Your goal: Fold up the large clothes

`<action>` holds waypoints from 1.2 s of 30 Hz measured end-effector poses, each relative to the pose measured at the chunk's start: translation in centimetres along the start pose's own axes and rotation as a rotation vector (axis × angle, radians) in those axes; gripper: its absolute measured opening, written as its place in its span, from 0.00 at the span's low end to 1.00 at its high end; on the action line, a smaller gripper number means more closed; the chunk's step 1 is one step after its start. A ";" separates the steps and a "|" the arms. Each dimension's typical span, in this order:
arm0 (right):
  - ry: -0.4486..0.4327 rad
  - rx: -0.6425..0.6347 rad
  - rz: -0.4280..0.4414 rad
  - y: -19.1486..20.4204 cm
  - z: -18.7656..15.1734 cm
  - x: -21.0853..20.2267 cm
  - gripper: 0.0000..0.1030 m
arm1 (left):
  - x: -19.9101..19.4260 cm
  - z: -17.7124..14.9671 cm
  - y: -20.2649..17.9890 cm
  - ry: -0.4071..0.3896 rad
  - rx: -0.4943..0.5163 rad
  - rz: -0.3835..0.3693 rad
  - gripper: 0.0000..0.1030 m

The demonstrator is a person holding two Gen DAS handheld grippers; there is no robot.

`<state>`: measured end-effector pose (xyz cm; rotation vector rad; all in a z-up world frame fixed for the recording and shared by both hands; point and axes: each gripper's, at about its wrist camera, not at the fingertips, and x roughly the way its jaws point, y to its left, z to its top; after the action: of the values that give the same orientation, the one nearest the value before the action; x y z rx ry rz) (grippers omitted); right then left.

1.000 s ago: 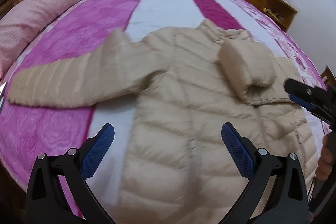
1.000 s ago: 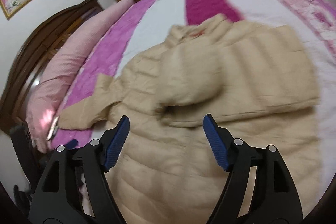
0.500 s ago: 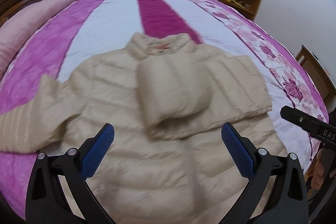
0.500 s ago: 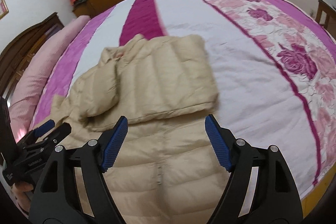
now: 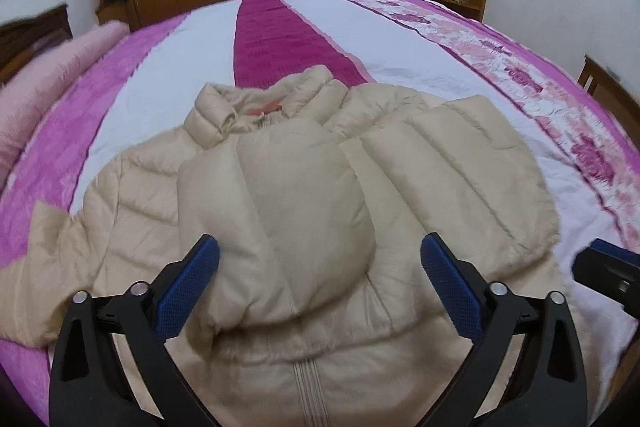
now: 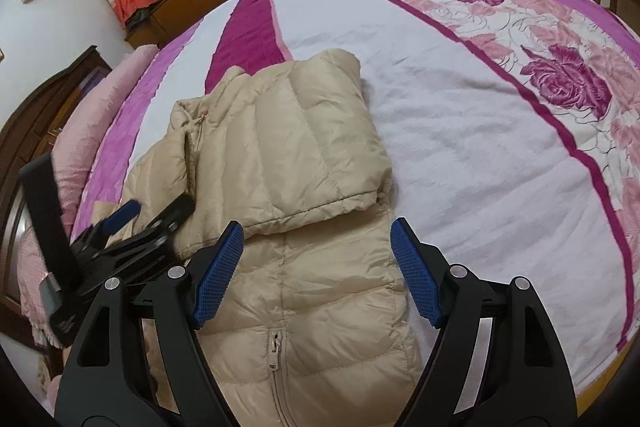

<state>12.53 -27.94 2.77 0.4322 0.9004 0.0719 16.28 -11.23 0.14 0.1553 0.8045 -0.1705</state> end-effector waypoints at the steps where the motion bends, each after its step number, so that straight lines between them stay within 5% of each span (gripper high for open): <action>1: 0.004 -0.001 0.001 0.0 -0.1 0.2 0.74 | 0.3 0.0 -0.2 0.000 0.016 0.008 0.89; 2: 0.008 -0.001 0.004 0.0 -0.2 0.4 0.73 | 0.7 0.0 -0.3 -0.001 0.037 0.025 0.86; 6: 0.019 -0.004 0.005 0.2 -0.3 1.0 0.73 | 1.1 0.0 -0.1 0.001 0.077 -0.003 0.32; 9: 0.019 -0.007 0.002 0.3 -0.2 1.4 0.73 | -0.4 0.6 1.0 -0.031 0.051 -0.062 0.21; 13: 0.010 -0.027 0.002 1.1 0.3 1.9 0.73 | -3.9 1.5 4.6 -0.101 -0.040 -0.109 0.20; 18: -0.007 -0.038 0.000 1.8 1.2 2.8 0.73 | -4.8 1.5 9.5 -0.096 -0.131 -0.092 0.20; 23: -0.006 -0.079 -0.029 2.4 1.5 4.2 0.73 | -3.5 -0.5 14.2 -0.031 -0.217 -0.047 0.20; 26: -0.009 -0.127 -0.080 2.7 1.5 5.4 0.64 | -2.0 -2.0 16.2 0.022 -0.251 -0.019 0.21; 32: 0.012 -0.146 -0.156 2.1 1.8 7.8 0.59 | 1.3 -4.2 18.5 0.137 -0.292 0.050 0.28; 36: 0.019 -0.163 -0.175 2.1 1.6 8.5 0.59 | 1.7 -4.9 18.9 0.140 -0.291 0.047 0.30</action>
<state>19.36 -24.52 -1.86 0.2003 0.9399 -0.0116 17.94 8.01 -3.07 -0.0891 0.9548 0.0035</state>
